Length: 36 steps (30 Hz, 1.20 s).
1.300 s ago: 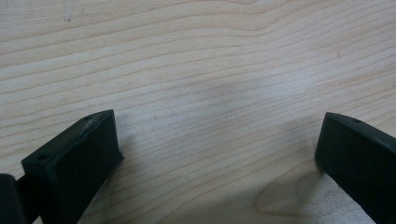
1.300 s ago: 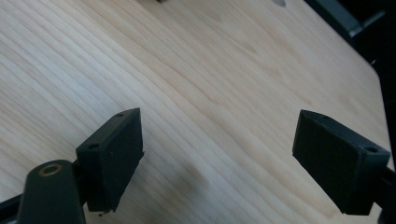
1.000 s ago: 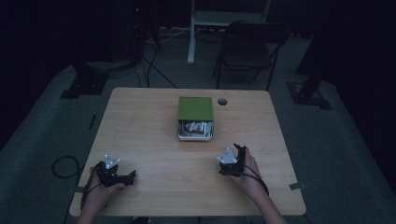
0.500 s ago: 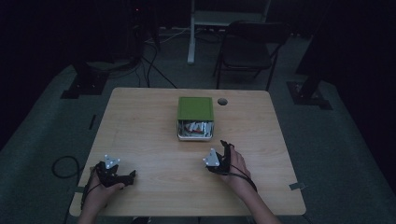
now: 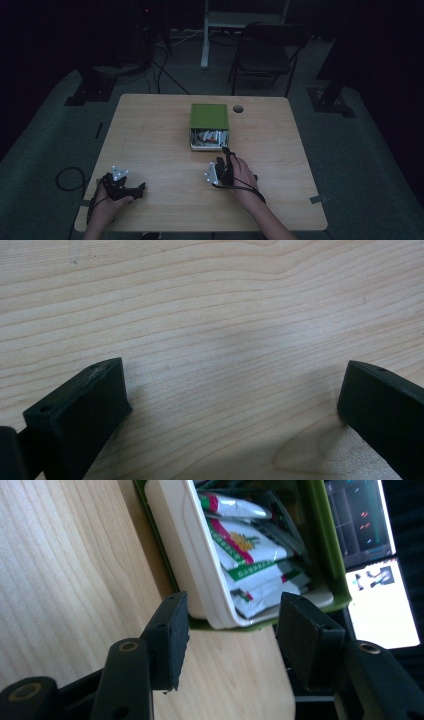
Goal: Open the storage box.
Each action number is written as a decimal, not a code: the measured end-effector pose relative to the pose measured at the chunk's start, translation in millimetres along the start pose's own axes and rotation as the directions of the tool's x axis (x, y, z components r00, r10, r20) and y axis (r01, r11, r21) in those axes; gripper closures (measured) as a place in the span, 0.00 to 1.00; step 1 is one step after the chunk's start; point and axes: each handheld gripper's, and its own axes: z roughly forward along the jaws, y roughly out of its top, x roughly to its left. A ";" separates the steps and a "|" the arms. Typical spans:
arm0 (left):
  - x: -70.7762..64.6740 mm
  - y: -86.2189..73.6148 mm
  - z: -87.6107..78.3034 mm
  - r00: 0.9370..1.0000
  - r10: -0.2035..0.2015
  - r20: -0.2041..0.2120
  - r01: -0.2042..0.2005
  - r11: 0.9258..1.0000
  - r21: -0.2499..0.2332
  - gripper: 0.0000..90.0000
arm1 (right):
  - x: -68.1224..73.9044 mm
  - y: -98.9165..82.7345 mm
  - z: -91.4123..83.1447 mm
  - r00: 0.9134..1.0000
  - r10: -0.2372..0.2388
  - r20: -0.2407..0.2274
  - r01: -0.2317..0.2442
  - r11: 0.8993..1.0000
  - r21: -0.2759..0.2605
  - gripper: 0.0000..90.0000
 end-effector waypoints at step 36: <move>0.1 0.3 0.3 1.000 -0.002 -0.001 0.002 1.000 0.000 0.00 | 26.3 20.7 34.0 0.949 -0.308 0.064 0.302 0.949 0.093 0.71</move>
